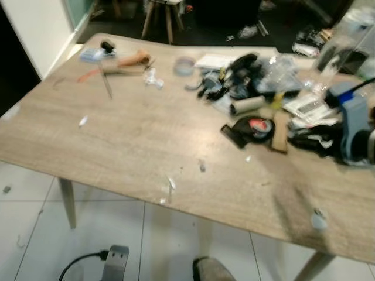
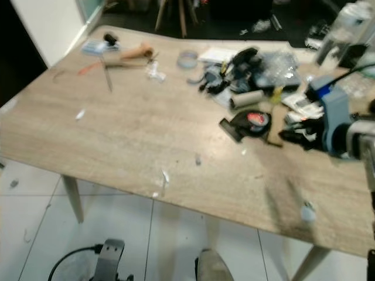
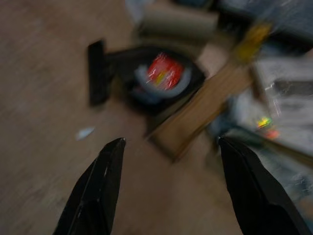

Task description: Picking trash to rubbish bin

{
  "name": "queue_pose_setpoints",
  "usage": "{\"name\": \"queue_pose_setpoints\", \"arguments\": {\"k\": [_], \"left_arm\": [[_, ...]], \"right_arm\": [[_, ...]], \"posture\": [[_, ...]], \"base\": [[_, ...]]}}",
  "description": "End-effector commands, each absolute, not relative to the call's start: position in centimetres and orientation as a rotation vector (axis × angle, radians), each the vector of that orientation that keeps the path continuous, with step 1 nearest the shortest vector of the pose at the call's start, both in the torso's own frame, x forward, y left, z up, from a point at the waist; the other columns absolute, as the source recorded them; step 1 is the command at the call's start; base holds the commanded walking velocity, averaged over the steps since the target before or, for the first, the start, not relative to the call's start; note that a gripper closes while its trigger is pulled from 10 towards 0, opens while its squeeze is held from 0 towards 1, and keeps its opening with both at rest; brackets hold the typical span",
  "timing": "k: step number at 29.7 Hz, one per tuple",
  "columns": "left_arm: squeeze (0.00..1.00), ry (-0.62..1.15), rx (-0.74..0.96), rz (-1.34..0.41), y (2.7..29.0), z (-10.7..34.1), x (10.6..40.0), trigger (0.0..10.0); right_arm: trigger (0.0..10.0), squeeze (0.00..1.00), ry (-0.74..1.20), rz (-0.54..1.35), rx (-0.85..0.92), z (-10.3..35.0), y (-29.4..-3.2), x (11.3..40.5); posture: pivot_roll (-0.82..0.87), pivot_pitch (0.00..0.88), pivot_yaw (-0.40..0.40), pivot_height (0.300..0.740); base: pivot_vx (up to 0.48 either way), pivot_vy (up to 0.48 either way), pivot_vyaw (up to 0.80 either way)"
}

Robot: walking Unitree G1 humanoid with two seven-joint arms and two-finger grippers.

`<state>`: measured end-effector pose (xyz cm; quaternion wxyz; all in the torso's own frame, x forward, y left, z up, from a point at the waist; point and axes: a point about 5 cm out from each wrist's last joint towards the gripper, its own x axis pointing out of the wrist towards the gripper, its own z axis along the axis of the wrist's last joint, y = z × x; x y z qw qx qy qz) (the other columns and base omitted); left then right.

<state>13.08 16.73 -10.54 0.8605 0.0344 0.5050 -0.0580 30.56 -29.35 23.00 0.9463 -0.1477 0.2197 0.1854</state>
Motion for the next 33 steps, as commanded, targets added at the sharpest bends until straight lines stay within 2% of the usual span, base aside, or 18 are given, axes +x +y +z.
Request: {"name": "queue_pose_setpoints", "arguments": {"k": [1, 4, 13, 16, 19, 25, 33], "left_arm": [[0.0, 1.099, 0.076, -0.13, 16.7, -10.9, 12.0, 10.0], [0.0, 1.102, 0.077, -0.132, 16.7, -10.9, 12.0, 10.0], [0.0, 1.102, 0.077, -0.131, 16.7, -10.9, 12.0, 10.0], [0.0, 1.103, 0.075, -0.13, 16.7, -10.9, 12.0, 10.0], [0.0, 1.104, 0.073, -0.129, 16.7, -11.0, 11.9, 10.0], [0.0, 1.107, 0.072, -0.124, 16.8, -11.0, 11.7, 10.0], [0.0, 1.111, 0.079, -0.123, 17.1, -11.0, 11.4, 10.0]], "right_arm": [[10.0, 0.0, 0.431, 0.341, -0.322, 22.2, -29.4, 31.2], [10.0, 0.0, 0.324, 0.315, -0.286, 22.1, -29.2, 32.4], [10.0, 0.0, 0.247, 0.361, -0.195, 20.3, -27.1, 34.3], [10.0, 0.0, 0.249, 0.497, -0.145, 18.7, -24.4, 34.7], [10.0, 0.0, 0.328, 0.595, -0.166, 16.9, -23.0, 34.4], [10.0, 0.0, 0.334, 0.56, -0.216, 15.9, -23.0, 35.1], [10.0, 0.0, 0.303, 0.552, -0.183, 15.6, -22.3, 35.5]], "posture": [[-0.16, 0.065, 0.012, 0.74], [-0.16, 0.065, 0.014, 0.74], [-0.15, 0.07, 0.016, 0.74], [-0.14, 0.073, 0.018, 0.74], [-0.14, 0.074, 0.018, 0.74], [-0.13, 0.081, 0.02, 0.74], [-0.12, 0.093, 0.036, 0.74]], "base": [[0.0, 0.0, 0.0], [0.0, 0.0, 0.0], [0.0, 0.0, 0.0], [0.0, 0.0, 0.0], [0.0, 0.0, 0.0], [0.0, 0.0, 0.0], [0.0, 0.0, 0.0]]}}
